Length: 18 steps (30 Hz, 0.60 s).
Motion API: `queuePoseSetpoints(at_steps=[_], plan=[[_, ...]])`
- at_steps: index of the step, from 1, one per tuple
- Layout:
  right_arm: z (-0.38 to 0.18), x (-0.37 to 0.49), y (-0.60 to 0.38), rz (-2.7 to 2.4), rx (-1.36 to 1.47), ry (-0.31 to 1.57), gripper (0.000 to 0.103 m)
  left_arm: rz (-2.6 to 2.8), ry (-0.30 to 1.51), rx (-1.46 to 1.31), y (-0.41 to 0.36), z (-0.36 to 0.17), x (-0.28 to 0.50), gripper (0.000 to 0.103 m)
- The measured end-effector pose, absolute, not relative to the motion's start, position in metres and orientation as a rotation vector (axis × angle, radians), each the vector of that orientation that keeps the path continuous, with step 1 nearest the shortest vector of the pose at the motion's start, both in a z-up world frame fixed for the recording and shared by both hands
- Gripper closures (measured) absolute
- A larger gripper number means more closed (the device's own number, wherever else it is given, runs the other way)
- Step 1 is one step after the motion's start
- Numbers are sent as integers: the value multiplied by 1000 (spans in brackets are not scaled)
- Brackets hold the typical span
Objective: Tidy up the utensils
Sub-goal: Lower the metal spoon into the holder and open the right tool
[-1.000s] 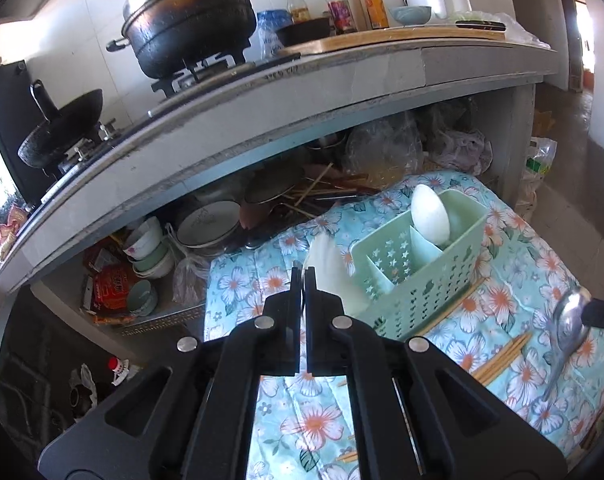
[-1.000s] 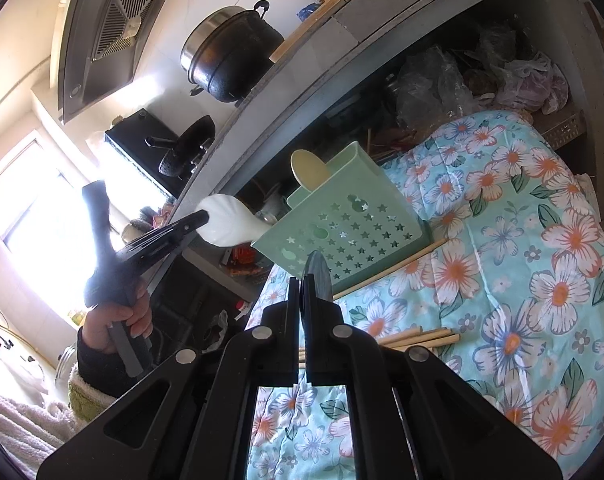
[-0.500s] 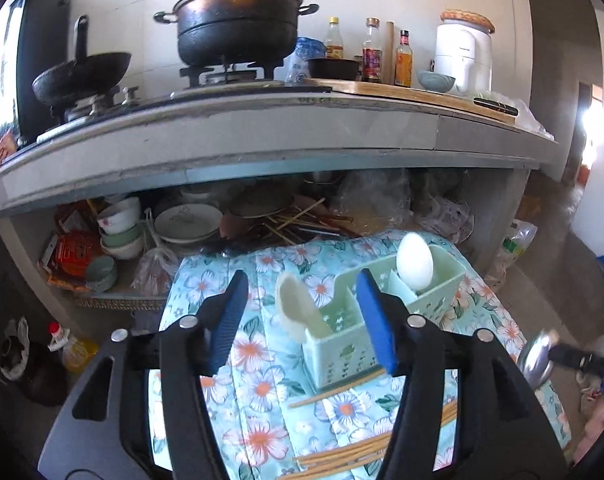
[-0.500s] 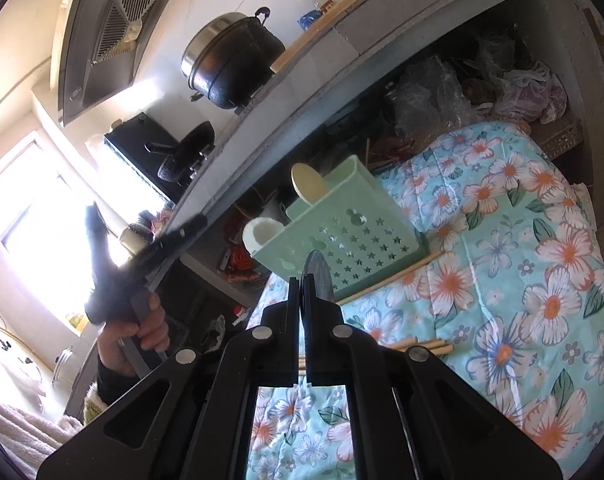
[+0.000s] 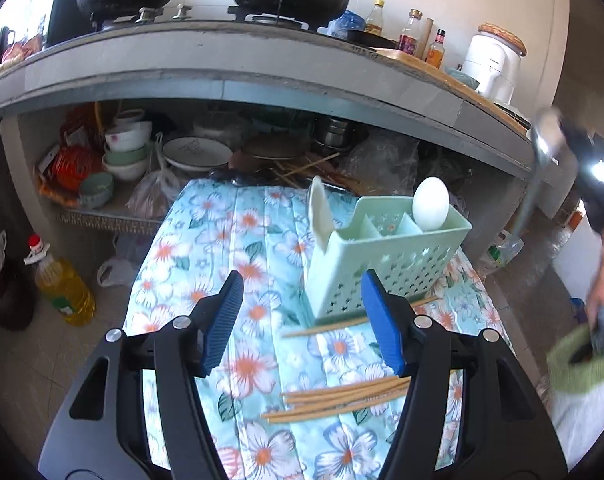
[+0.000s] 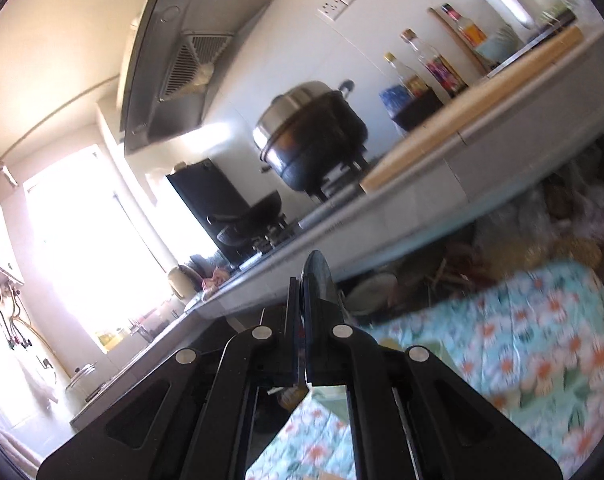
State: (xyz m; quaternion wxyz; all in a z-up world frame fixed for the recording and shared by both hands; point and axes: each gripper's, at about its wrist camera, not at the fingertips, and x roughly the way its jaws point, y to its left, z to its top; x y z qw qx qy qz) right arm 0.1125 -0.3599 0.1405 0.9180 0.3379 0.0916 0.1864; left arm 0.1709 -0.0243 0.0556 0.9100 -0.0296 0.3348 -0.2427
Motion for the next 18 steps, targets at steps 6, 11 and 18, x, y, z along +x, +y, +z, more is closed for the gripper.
queuePoseSetpoints(at_steps=[6, 11, 18], plan=[[142, 165, -360, 387, 672, 160, 101, -477, 708, -74, -10, 47, 170, 45], [107, 198, -350, 325, 619, 235, 101, -460, 727, -84, -2, 40, 175, 45], [37, 191, -354, 234, 640, 377, 97, -462, 733, -78, -2, 35, 177, 44]])
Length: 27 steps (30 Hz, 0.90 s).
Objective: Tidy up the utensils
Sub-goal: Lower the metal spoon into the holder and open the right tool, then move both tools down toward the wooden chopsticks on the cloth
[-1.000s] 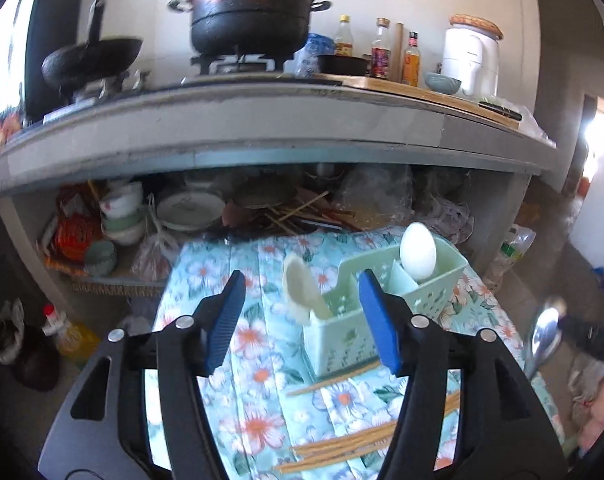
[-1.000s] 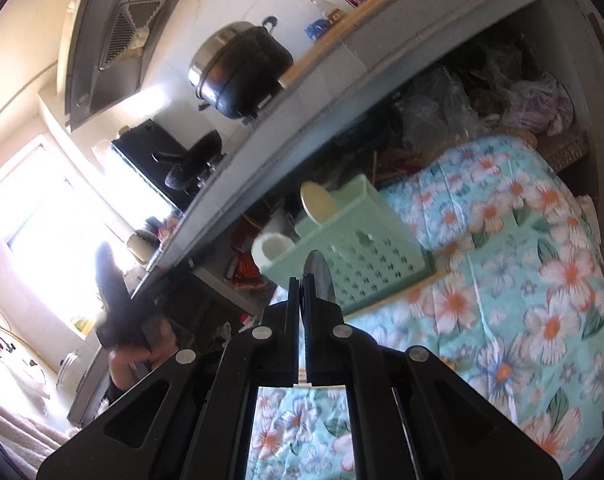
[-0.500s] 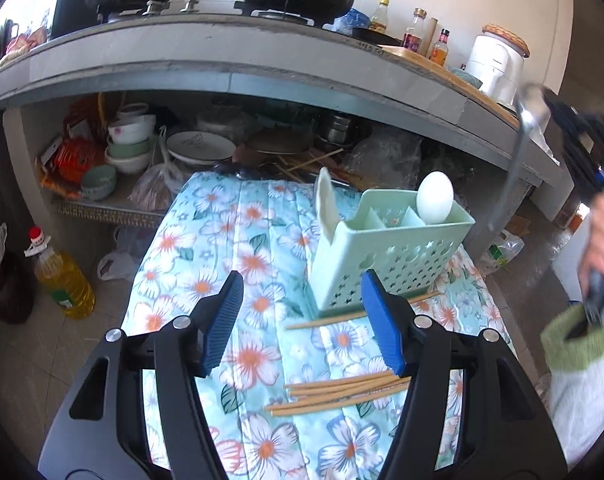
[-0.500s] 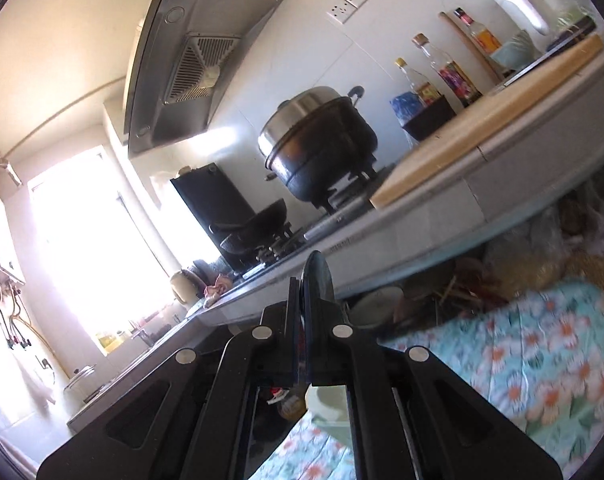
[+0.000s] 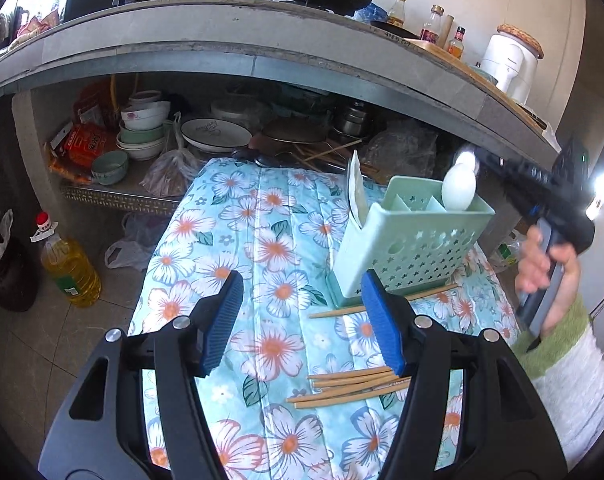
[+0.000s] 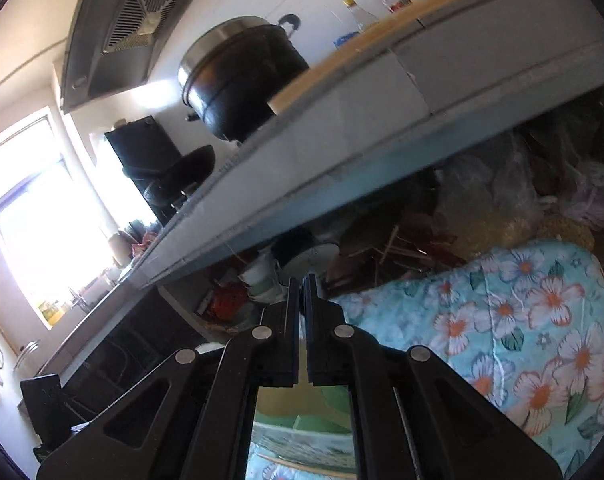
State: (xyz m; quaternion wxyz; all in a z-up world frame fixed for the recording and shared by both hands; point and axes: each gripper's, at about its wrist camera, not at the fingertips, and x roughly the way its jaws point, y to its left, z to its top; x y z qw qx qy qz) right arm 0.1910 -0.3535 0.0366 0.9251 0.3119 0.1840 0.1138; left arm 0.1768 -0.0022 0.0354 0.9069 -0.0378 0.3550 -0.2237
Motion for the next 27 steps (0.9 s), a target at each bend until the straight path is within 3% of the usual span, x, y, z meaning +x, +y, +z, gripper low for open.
queuePoseSetpoints(at_steps=[10, 15, 20, 23, 27], plan=[[51, 124, -359, 133, 621, 351, 97, -531, 777, -53, -27, 18, 174, 42], [56, 76, -355, 5, 621, 495, 97, -626, 832, 70, -64, -1, 161, 42], [22, 14, -325, -135, 578, 811, 81, -592, 842, 204, -80, -14, 129, 42], [-4, -11, -305, -145, 533, 805, 64, -476, 793, 214, -75, -17, 103, 35], [-28, -25, -286, -252, 489, 755, 63, -484, 849, 160, -69, -32, 90, 34]])
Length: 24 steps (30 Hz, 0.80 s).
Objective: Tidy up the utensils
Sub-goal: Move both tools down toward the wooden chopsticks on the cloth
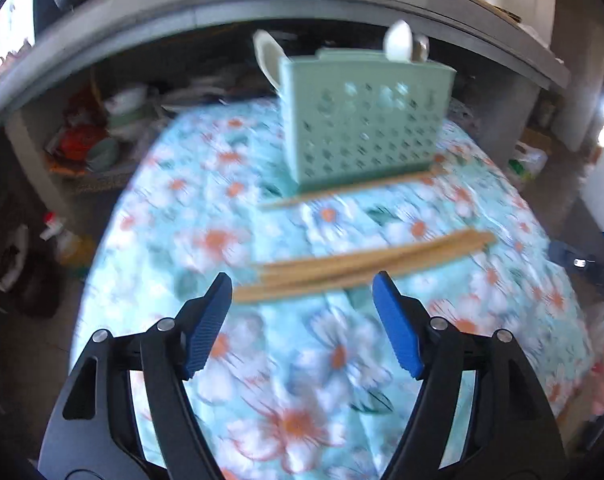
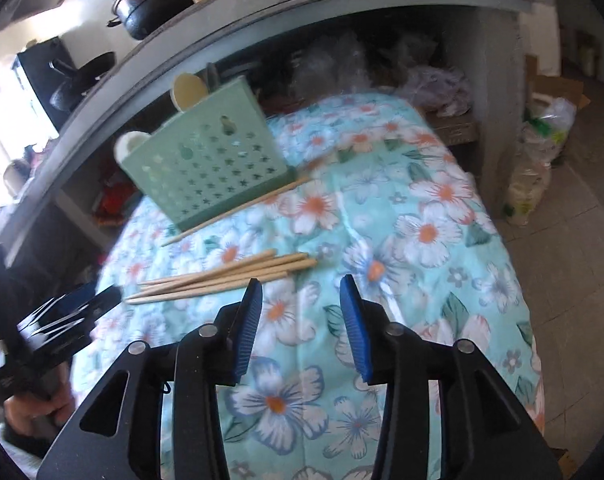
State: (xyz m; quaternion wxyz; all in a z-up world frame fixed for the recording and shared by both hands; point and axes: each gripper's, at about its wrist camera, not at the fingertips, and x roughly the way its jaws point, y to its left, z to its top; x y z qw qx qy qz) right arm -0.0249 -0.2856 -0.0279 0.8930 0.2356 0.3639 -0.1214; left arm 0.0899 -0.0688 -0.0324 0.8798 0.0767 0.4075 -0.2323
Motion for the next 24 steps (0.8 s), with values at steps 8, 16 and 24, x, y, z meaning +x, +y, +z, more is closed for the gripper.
queuePoseSetpoints(at_steps=[8, 16, 24], plan=[[-40, -45, -264, -256, 483, 738, 53, -394, 957, 59, -51, -47, 92, 30], [-44, -50, -260, -263, 448, 755, 53, -367, 917, 68, -50, -44, 75, 19], [-41, -50, -273, -264, 436, 723, 53, -404, 806, 93, -73, -26, 96, 18]])
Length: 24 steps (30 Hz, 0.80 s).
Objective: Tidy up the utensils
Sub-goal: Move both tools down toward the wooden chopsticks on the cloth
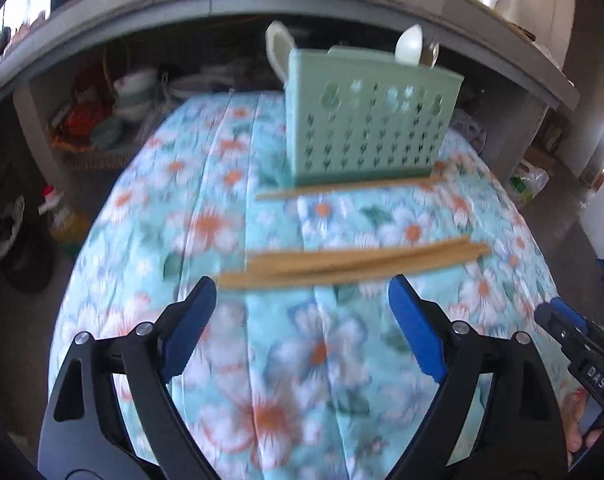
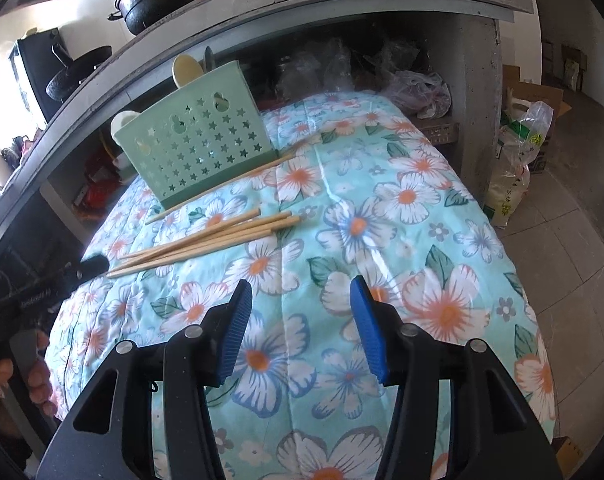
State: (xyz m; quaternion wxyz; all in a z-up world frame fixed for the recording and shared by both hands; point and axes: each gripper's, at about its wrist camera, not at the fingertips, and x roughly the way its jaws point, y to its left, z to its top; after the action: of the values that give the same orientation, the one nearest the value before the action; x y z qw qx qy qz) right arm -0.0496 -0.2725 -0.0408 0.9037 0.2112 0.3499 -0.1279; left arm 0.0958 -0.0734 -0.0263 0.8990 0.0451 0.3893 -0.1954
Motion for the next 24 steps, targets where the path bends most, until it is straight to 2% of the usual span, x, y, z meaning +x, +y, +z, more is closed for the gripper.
queuePoseSetpoints(at_steps=[9, 24], plan=[[-50, -27, -285, -245, 450, 781, 53, -300, 769, 422, -131, -63, 139, 14], [-64, -14, -285, -235, 465, 836, 53, -353, 707, 466, -118, -70, 96, 8]])
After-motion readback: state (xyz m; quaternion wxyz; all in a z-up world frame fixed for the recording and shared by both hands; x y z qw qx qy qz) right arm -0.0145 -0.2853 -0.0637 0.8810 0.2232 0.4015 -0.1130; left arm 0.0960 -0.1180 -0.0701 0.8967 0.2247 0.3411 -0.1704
